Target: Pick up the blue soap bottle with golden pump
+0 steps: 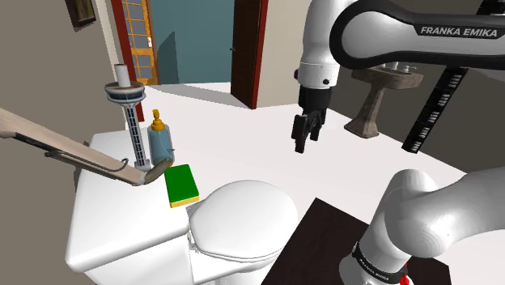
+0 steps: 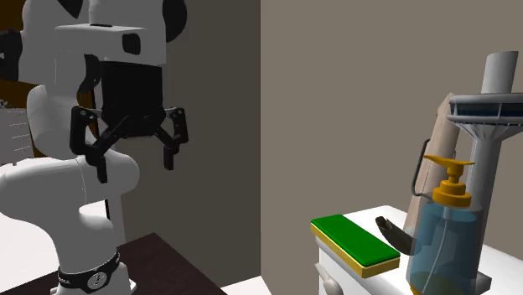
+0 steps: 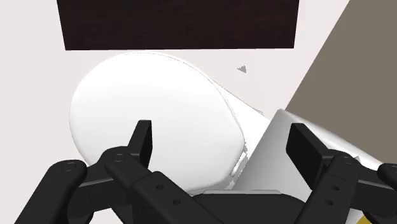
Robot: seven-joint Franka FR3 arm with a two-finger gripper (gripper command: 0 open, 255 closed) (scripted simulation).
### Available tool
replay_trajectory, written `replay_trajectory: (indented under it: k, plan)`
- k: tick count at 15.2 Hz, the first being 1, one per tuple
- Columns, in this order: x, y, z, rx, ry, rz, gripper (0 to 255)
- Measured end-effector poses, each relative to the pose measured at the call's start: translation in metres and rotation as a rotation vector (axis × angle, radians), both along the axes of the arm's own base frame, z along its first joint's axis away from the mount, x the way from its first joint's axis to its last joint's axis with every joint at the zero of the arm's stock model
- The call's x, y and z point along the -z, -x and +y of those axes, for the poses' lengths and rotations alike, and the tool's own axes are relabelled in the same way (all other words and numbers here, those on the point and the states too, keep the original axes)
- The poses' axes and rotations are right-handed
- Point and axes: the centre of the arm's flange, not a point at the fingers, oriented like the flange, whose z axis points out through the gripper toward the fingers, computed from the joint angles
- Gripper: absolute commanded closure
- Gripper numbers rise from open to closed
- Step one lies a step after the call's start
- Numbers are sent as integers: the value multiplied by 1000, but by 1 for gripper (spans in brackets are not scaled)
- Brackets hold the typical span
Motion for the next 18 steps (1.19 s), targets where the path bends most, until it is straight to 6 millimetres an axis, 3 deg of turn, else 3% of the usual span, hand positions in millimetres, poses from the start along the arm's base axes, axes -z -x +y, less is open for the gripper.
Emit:
replay_trajectory:
  k: [2,5,18]
  plan:
    - [-1,-5,3,1,1,-4,0]
    - [-3,-27,21,8,7,-25,0]
    - [-22,-158,115,41,33,-136,0]
